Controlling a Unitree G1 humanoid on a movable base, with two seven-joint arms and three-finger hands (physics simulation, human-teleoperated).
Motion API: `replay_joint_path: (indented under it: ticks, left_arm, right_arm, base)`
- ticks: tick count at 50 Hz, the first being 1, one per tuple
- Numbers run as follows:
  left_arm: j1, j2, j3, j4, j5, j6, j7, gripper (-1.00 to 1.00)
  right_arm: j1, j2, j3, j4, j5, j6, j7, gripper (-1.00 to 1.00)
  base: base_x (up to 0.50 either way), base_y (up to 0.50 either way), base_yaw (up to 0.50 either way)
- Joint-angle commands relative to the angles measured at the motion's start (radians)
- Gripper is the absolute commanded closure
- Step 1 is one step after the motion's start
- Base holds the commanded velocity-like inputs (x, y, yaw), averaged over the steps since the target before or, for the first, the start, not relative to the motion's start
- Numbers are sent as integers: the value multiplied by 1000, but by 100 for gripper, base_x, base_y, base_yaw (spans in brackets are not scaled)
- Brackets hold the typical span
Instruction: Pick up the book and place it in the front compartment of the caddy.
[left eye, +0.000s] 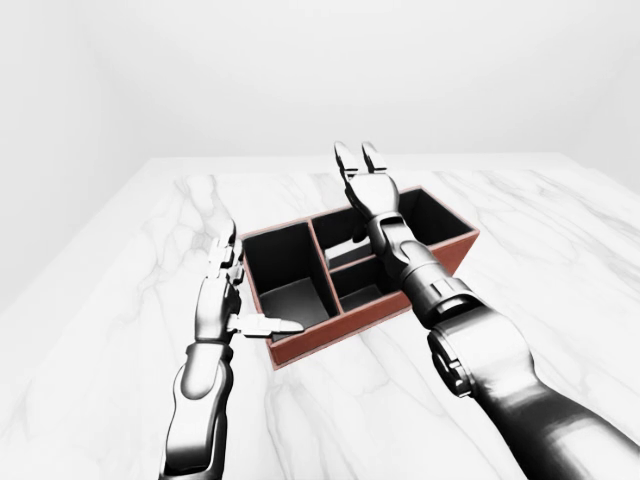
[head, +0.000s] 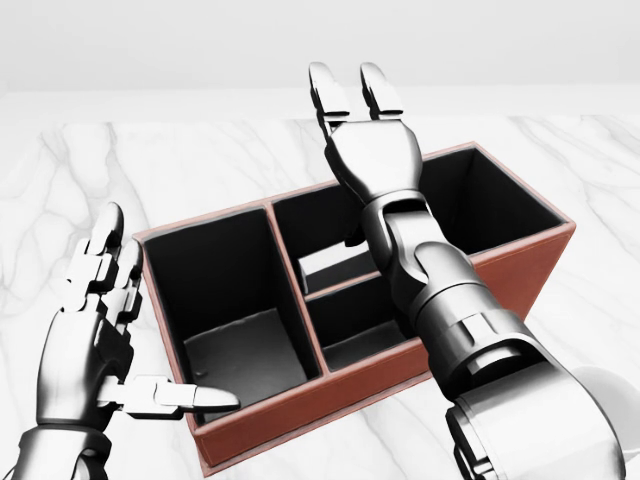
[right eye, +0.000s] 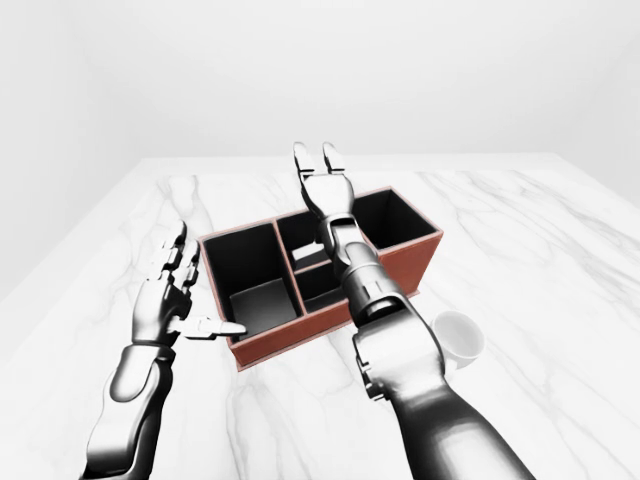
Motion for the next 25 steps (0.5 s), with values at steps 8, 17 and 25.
replay_joint_path:
  ticks: [8,17,25]
  left_arm:
    - [4,-1,-2,-9,1,0,0,-100]
    - [2,-1,0,-6,0,0,0,-100]
    - [-3,0,5,-3,-4,0,1,-100]
  right_arm:
    - [5,-4,-4,-6,2,0,1,-100]
    - [1,-14,-17,-21,34,0,24,-100]
    - [2,-25,-27,-45,73,0,51,-100]
  base:
    - [0,0,0]
    - [0,0,0]
    - [0,0,0]
